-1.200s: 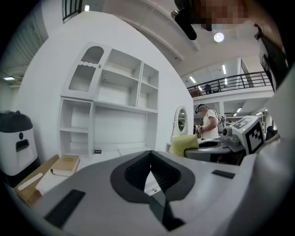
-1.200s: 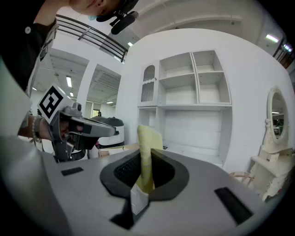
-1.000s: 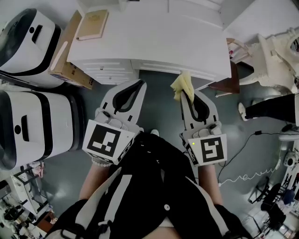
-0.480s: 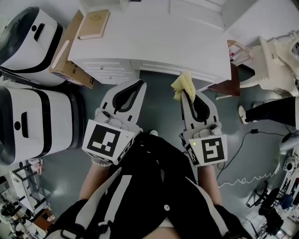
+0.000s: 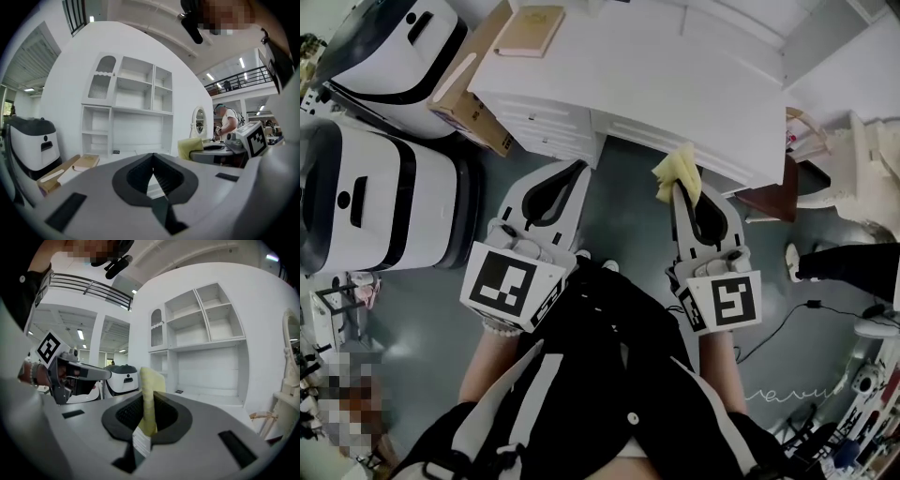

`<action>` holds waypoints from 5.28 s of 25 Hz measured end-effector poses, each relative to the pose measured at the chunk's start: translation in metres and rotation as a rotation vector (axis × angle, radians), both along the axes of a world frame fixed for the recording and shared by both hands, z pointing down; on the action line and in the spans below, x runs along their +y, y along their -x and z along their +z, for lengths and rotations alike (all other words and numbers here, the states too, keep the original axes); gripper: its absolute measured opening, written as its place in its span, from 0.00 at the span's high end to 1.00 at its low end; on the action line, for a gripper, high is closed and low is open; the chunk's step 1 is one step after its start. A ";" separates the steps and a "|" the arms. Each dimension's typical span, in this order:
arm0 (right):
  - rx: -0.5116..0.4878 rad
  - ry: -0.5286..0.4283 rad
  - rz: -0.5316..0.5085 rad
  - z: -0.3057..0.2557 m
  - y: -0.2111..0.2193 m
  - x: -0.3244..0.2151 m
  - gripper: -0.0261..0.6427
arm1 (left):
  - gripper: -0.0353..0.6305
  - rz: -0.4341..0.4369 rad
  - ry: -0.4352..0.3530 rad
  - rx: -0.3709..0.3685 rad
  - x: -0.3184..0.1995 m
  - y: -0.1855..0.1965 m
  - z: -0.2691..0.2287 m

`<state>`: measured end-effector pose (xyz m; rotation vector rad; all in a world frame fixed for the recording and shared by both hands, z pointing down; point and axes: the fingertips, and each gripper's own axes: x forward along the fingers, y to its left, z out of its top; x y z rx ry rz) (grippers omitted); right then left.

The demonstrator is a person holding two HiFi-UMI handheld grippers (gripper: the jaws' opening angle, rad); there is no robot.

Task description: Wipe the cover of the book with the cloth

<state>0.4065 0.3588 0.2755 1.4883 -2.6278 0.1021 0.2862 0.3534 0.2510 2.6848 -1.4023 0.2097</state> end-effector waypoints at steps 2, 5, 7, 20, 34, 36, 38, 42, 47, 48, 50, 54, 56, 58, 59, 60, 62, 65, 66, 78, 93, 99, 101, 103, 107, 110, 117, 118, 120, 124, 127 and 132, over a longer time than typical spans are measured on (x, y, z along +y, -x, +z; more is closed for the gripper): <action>-0.002 0.004 -0.032 0.003 0.004 0.002 0.91 | 0.94 -0.037 0.003 0.005 0.006 0.006 0.002; -0.008 0.005 -0.079 0.007 0.010 0.007 0.91 | 0.94 -0.087 0.014 0.031 0.016 0.014 0.006; -0.014 0.003 -0.104 0.008 0.013 0.011 0.91 | 0.94 -0.120 0.023 0.056 0.023 0.018 0.009; 0.008 -0.005 -0.275 0.012 0.068 0.006 0.91 | 0.94 -0.316 0.011 0.055 0.043 0.081 0.010; 0.029 -0.010 -0.314 0.005 0.184 -0.034 0.91 | 0.94 -0.338 0.004 0.047 0.007 0.193 0.002; 0.033 -0.009 -0.312 0.003 0.205 -0.040 0.91 | 0.94 -0.335 0.004 0.048 0.001 0.213 0.000; 0.036 -0.011 -0.308 0.000 0.225 -0.044 0.91 | 0.94 -0.333 0.003 0.050 -0.005 0.234 -0.002; 0.048 -0.012 -0.291 -0.003 0.257 -0.054 0.91 | 0.94 -0.321 -0.001 0.058 -0.018 0.269 -0.004; 0.060 -0.009 -0.260 -0.003 0.293 -0.063 0.91 | 0.94 -0.297 -0.005 0.055 -0.029 0.309 -0.003; 0.063 -0.009 -0.256 -0.002 0.301 -0.064 0.91 | 0.94 -0.293 -0.005 0.054 -0.031 0.318 -0.002; 0.069 -0.008 -0.248 0.001 0.317 -0.065 0.91 | 0.94 -0.287 -0.005 0.058 -0.034 0.334 0.001; 0.082 -0.001 -0.218 0.007 0.340 -0.064 0.91 | 0.94 -0.259 -0.004 0.069 -0.039 0.359 0.006; 0.090 0.001 -0.200 0.007 0.348 -0.064 0.91 | 0.94 -0.241 -0.006 0.075 -0.042 0.368 0.006; 0.097 0.000 -0.186 0.006 0.354 -0.064 0.91 | 0.94 -0.228 -0.010 0.081 -0.044 0.375 0.005; 0.102 -0.001 -0.181 0.005 0.356 -0.063 0.91 | 0.94 -0.224 -0.013 0.083 -0.044 0.377 0.005; 0.109 -0.001 -0.177 0.005 0.357 -0.062 0.91 | 0.94 -0.221 -0.015 0.086 -0.045 0.380 0.005; 0.128 0.003 -0.169 0.007 0.354 -0.060 0.91 | 0.94 -0.222 -0.014 0.095 -0.046 0.383 0.006; 0.153 0.028 -0.154 0.014 0.347 -0.057 0.91 | 0.94 -0.223 -0.010 0.104 -0.045 0.385 0.007; 0.156 0.034 -0.150 0.016 0.345 -0.057 0.91 | 0.94 -0.225 -0.011 0.104 -0.045 0.386 0.007; 0.112 0.022 -0.190 0.014 0.366 -0.106 0.91 | 0.94 -0.248 -0.007 0.103 -0.079 0.393 0.012; 0.091 0.004 -0.176 0.012 0.356 -0.231 0.91 | 0.94 -0.221 0.011 0.083 -0.201 0.377 0.013; 0.090 0.016 -0.156 0.012 0.344 -0.294 0.91 | 0.94 -0.183 0.015 0.073 -0.267 0.359 0.011; 0.092 0.016 -0.156 0.010 0.341 -0.315 0.91 | 0.94 -0.175 0.017 0.075 -0.287 0.353 0.009; 0.096 0.014 -0.159 0.009 0.339 -0.334 0.91 | 0.94 -0.171 0.017 0.079 -0.307 0.349 0.008; 0.101 0.003 -0.167 0.003 0.334 -0.368 0.91 | 0.94 -0.171 0.017 0.088 -0.342 0.341 0.007; 0.103 -0.002 -0.171 -0.001 0.328 -0.388 0.91 | 0.94 -0.172 0.010 0.091 -0.364 0.335 0.003; 0.098 0.015 -0.182 0.000 0.319 -0.414 0.91 | 0.94 -0.172 0.042 0.100 -0.390 0.321 0.009; 0.093 0.021 -0.178 0.001 0.317 -0.415 0.91 | 0.94 -0.167 0.053 0.094 -0.392 0.319 0.010; 0.080 0.032 -0.167 0.003 0.312 -0.417 0.91 | 0.94 -0.158 0.068 0.088 -0.395 0.315 0.012; 0.070 0.041 -0.149 0.006 0.306 -0.421 0.91 | 0.94 -0.141 0.096 0.087 -0.402 0.311 0.017; 0.056 0.047 -0.120 0.007 0.300 -0.423 0.91 | 0.94 -0.121 0.115 0.082 -0.407 0.308 0.020; 0.052 0.053 -0.072 0.009 0.294 -0.424 0.91 | 0.94 -0.067 0.125 0.087 -0.419 0.303 0.024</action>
